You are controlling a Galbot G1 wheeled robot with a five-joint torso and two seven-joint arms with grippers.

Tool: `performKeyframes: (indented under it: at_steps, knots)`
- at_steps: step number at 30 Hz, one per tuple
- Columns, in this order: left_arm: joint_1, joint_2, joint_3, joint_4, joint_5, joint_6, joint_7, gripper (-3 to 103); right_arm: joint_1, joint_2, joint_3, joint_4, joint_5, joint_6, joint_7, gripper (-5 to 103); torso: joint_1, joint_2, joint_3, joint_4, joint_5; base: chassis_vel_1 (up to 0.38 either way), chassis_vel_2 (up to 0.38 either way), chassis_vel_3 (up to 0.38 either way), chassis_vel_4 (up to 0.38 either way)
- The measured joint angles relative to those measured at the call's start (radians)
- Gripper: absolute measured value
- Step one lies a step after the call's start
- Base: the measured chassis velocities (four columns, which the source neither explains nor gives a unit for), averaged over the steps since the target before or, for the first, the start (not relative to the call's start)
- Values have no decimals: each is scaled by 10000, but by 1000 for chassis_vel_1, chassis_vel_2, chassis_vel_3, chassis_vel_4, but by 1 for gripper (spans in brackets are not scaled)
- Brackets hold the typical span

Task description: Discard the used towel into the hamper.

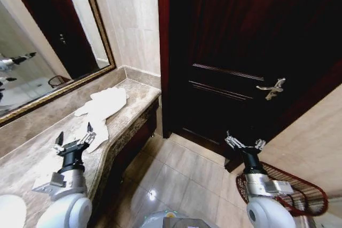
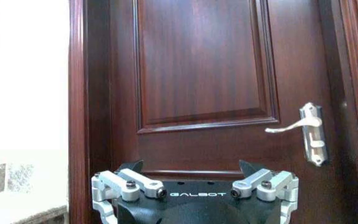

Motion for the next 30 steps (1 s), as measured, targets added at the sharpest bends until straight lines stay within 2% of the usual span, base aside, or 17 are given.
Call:
performKeyframes:
  at_steps: [1, 2, 6, 7, 10, 11, 14, 15, 19, 20, 24, 25, 29, 30]
  knots:
    - [-85, 353, -265, 0, -402, 417, -8, 97, -10, 8, 0, -28, 1, 12, -12, 100, 0, 0, 0, 0, 0, 0, 0, 0, 0]
    - [-85, 353, -265, 0, -402, 417, -8, 97, -10, 8, 0, -28, 1, 12, -12, 100, 0, 0, 0, 0, 0, 0, 0, 0, 0]
    - [-428, 1399, -840, 0, -1931, 1819, -131, 98, 15, 24, -59, -105, -20, 45, -65, 100, 1, 0, 0, 0, -2, 0, 0, 0, 0]
    - [-428, 1399, -840, 0, -1931, 1819, -131, 98, 15, 24, -59, -105, -20, 45, -65, 100, 1, 0, 0, 0, -2, 0, 0, 0, 0]
    - [-384, 2244, -1020, 0, -3015, 2416, -416, 99, 54, 42, -67, -130, -42, 49, -74, 100, 1, 0, 0, 4, -2, 0, 0, 0, 0]
    - [-384, 2244, -1020, 0, -3015, 2416, -416, 99, 54, 42, -67, -130, -42, 49, -74, 100, 1, 0, 0, 4, -2, 0, 0, 0, 0]
    - [-571, 3129, -1493, -1, -4614, 3060, -815, 99, 29, -4, 31, -196, -32, 78, -75, 100, 1, 0, 0, 2, -2, 0, 0, 0, 0]
    - [-571, 3129, -1493, -1, -4614, 3060, -815, 99, 29, -4, 31, -196, -32, 78, -75, 100, 1, 0, 0, 2, -2, 0, 0, 0, 0]
    - [-1057, 4218, -2167, -1, -5878, 3396, -1130, 99, 64, -17, 80, -386, -1, 146, -85, 100, 1, 0, 0, 3, -3, 0, 0, 0, 0]
    - [-1057, 4218, -2167, -1, -5878, 3396, -1130, 99, 64, -17, 80, -386, -1, 146, -85, 100, 1, 0, 0, 3, -3, 0, 0, 0, 0]
    - [-1757, 5388, -2359, -2, -6661, 3604, -1380, 99, 198, 24, -54, -608, -71, 178, -114, 100, 1, 0, 0, 1, -5, 0, 0, 0, 0]
    - [-1757, 5388, -2359, -2, -6661, 3604, -1380, 99, 198, 24, -54, -608, -71, 178, -114, 100, 1, 0, 0, 1, -5, 0, 0, 0, 0]
    - [-2333, 6871, -2502, 508, -7718, 3644, -1570, 99, 443, -37, -109, -755, -118, 82, -112, 100, 1, -1, 1, 2, -3, 0, 0, 0, 0]
    - [-2333, 6871, -2502, 508, -7718, 3644, -1570, 99, 443, -37, -109, -755, -118, 82, -112, 100, 1, -1, 1, 2, -3, 0, 0, 0, 0]
